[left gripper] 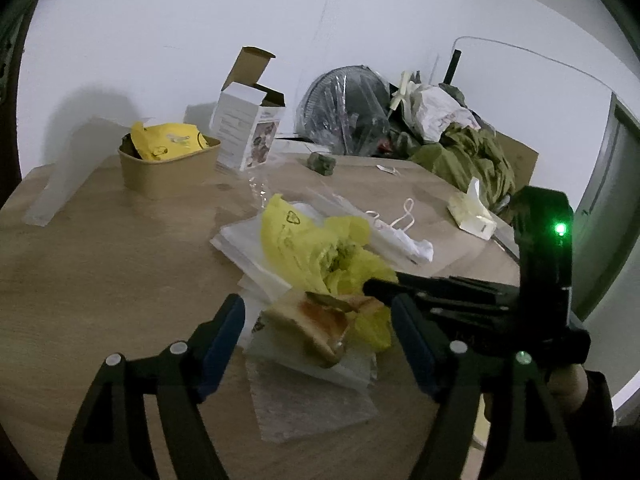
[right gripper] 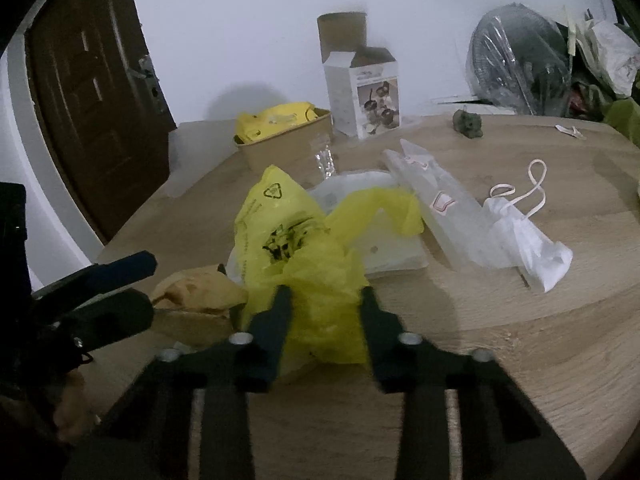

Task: Collect trash
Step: 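Grasp the yellow plastic bag with the right tool while the left tool grasps the bread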

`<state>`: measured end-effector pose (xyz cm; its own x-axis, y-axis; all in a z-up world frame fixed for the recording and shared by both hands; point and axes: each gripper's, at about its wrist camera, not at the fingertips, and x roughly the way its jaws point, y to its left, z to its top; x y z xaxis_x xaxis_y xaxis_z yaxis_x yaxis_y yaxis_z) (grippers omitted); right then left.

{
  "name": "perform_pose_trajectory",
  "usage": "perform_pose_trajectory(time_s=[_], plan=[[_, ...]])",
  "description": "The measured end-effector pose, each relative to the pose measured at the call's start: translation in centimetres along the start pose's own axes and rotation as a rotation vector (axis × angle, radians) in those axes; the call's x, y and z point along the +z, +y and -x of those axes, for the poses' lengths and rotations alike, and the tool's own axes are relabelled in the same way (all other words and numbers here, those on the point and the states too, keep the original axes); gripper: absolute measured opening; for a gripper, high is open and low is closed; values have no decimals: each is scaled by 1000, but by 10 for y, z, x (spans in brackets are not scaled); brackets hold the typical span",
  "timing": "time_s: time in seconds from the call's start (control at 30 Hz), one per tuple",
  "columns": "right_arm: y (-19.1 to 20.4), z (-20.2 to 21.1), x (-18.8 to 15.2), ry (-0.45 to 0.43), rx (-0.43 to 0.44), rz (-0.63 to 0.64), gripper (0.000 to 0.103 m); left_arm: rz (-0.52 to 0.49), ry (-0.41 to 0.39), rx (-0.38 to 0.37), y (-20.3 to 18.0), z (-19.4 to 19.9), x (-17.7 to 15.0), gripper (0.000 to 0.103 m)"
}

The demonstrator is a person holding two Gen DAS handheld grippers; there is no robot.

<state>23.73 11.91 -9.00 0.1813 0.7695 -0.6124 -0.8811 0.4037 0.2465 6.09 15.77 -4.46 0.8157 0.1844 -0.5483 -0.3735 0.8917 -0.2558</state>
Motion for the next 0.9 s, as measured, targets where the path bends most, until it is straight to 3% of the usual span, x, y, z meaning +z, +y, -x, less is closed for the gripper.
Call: perform_pose_trajectory(time_s=[0.13, 0.5, 0.9], plan=[[0, 15, 0, -51, 9, 4, 16, -22, 10, 0, -3, -4, -1, 77], [-3, 75, 7, -211, -35, 28, 15, -51, 76, 2, -4, -29, 0, 79], [-35, 105, -14, -224, -130, -31, 15, -58, 151, 34, -1, -43, -5, 79]])
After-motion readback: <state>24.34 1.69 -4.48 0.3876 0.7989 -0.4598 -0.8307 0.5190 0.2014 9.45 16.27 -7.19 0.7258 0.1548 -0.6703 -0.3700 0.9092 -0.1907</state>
